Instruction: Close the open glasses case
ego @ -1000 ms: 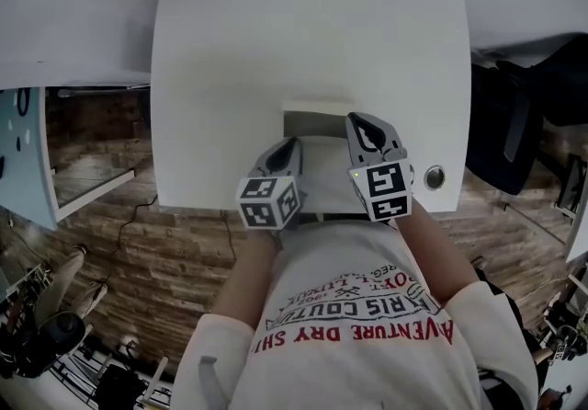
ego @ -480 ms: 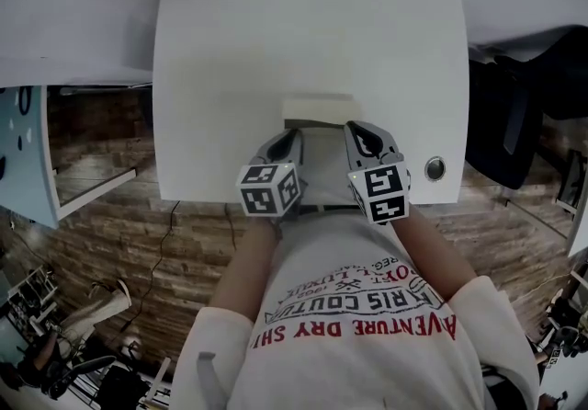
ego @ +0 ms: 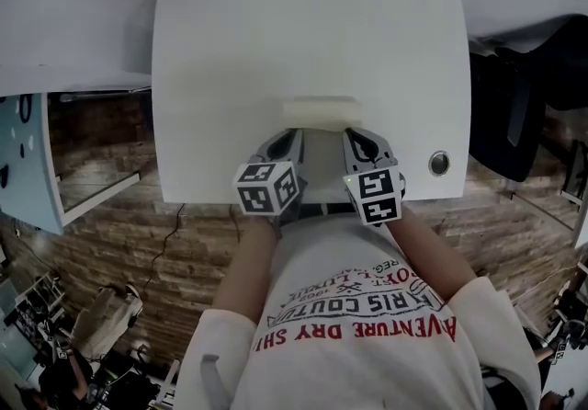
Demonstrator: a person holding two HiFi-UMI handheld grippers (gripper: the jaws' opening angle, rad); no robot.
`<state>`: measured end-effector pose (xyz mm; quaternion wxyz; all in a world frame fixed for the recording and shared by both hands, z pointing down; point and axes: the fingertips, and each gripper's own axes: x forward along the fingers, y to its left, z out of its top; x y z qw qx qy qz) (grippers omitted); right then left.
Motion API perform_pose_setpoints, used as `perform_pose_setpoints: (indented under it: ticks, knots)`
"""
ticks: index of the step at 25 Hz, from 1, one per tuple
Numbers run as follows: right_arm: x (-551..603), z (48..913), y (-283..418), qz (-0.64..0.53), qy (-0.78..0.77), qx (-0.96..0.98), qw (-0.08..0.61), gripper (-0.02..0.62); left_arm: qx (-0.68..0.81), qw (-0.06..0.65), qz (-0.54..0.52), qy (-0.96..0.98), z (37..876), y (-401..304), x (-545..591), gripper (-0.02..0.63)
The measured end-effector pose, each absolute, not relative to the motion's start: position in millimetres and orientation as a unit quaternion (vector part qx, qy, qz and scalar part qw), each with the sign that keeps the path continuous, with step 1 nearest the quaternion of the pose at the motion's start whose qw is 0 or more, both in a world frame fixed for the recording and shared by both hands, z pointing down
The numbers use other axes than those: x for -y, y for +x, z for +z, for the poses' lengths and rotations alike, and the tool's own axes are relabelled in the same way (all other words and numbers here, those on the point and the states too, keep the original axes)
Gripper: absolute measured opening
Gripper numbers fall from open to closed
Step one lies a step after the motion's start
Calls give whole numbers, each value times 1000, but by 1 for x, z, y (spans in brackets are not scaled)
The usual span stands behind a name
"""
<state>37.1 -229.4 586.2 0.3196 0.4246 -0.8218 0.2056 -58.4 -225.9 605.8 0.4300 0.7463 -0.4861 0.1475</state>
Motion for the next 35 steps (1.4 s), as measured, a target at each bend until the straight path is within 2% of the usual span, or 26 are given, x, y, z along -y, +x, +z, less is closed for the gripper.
perform_pose_setpoints:
  ticks: [13, 22, 28, 35]
  knots:
    - [224, 602, 39, 207, 427, 814, 336, 12, 474, 427, 183, 748, 608, -51, 211, -3]
    - [229, 588, 38, 216, 433, 819, 308, 12, 477, 402, 177, 761, 591, -51, 213, -3]
    - [238, 535, 34, 196, 437, 839, 258, 12, 483, 354, 137, 789, 533, -51, 231, -3]
    - [251, 451, 32, 110, 449, 864, 200, 11, 489, 266, 91, 826, 450, -44, 249, -3]
